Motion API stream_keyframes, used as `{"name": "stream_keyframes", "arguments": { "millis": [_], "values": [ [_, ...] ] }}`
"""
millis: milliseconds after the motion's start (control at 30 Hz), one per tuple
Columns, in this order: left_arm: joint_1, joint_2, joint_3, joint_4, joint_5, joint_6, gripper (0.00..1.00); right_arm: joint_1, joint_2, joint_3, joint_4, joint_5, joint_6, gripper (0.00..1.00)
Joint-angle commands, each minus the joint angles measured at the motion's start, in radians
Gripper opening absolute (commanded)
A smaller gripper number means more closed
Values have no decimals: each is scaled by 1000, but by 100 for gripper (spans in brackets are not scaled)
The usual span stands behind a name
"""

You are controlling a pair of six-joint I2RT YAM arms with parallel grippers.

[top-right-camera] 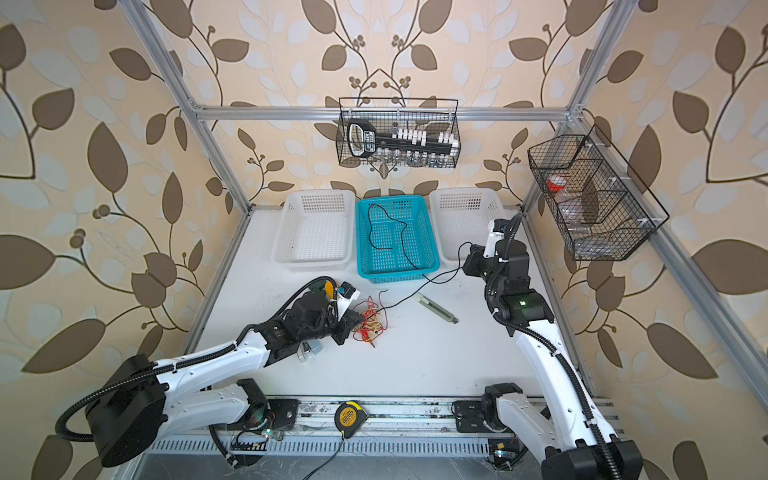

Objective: Untangle the cables
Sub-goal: 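Pull the second black wire out of the bundle with the right gripper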

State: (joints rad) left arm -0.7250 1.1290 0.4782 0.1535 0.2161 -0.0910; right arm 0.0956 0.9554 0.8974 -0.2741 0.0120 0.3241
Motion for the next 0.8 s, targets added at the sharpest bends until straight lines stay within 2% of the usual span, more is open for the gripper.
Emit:
{"name": "stream_keyframes", "arguments": {
  "millis": [0, 100, 200, 300, 600, 767],
  "values": [
    [10, 8, -15, -5, -34, -22, 0, -8, -17, 16, -45, 45, -23, 0],
    [13, 18, -19, -6, -52, -21, 0, -48, -36, 35, -72, 75, -28, 0],
    [17, 29, -28, -2, -69, -28, 0, -117, -59, 42, -80, 40, -13, 0],
    [22, 38, -32, 1, -76, -37, 0, -141, -72, 52, -86, 16, -11, 0],
    [24, 72, 5, 25, -47, -53, 0, -121, -66, 60, -38, -238, -13, 0],
    [24, 112, 55, 20, 3, -51, 0, -12, -58, 113, -26, -254, -50, 0]
  ]
}}
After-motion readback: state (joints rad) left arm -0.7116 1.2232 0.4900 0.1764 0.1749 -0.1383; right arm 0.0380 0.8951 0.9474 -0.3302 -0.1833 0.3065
